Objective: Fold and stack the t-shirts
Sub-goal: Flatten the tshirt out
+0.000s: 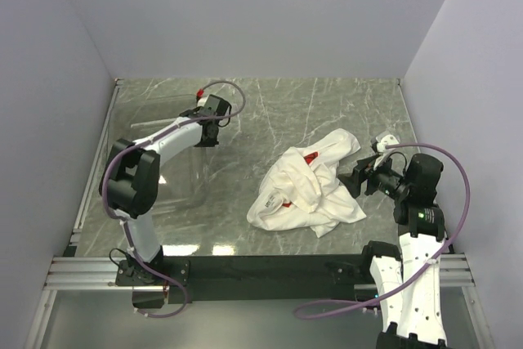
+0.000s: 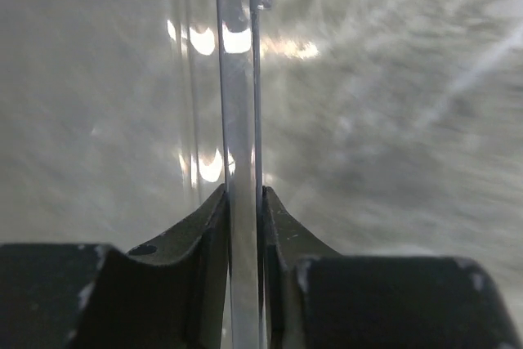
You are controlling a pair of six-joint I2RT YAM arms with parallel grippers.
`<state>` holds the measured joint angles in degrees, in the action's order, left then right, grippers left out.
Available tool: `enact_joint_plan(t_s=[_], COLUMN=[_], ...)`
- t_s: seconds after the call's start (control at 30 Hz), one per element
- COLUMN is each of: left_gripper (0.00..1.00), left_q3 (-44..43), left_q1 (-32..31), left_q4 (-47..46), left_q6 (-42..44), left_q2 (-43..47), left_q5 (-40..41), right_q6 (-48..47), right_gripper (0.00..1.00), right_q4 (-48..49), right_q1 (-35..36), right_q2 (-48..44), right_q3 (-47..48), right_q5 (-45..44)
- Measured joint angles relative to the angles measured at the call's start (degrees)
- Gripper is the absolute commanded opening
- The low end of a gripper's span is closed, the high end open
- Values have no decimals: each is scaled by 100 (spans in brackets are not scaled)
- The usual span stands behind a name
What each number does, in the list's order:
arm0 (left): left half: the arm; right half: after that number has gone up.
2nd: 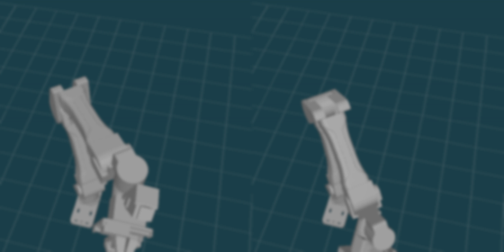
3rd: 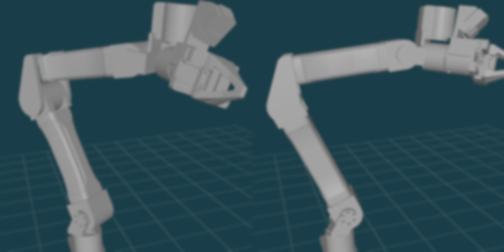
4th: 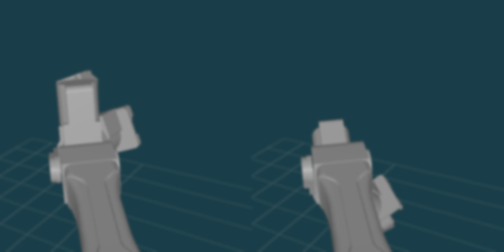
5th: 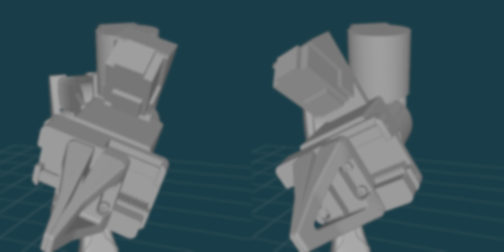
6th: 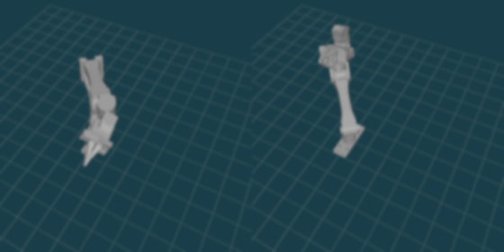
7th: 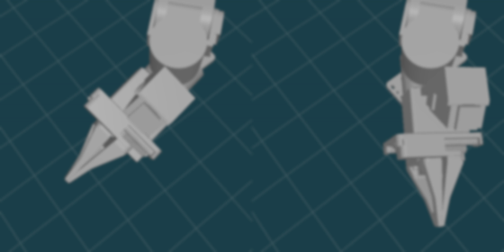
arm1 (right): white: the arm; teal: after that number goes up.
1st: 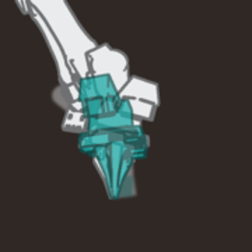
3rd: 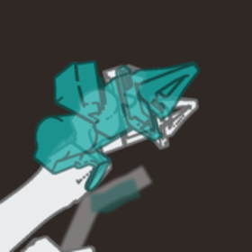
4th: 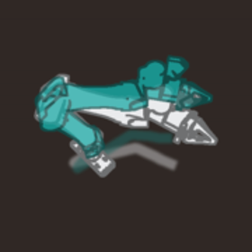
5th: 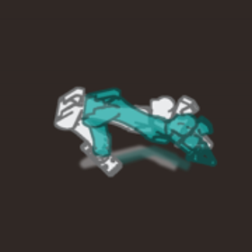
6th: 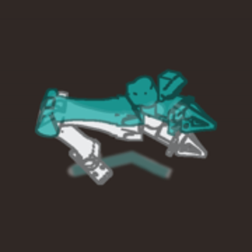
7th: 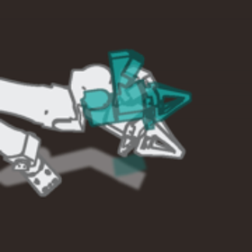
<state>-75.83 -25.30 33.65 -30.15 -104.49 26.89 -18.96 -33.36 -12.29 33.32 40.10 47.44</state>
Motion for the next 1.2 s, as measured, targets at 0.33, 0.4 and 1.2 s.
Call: enact_joint_plan(t_s=[0.33,0.4,1.2], left_gripper=[1,1,66], left_q3=[-125,-219,-2063], left_q1=[380,487,1355], left_q4=[-1447,-1672,-1405], left_q6=[3211,3550,3694], left_q2=[-625,-767,-2022], left_q5=[542,529,699], right_q6=[-22,-22,-146], right_gripper=[79,79,79], right_q4=[-20,-20,-68], right_q1=[-9,-9,-70], right_q2=[63,101,243], right_q3=[0,0,0], right_q5=[173,188,391])
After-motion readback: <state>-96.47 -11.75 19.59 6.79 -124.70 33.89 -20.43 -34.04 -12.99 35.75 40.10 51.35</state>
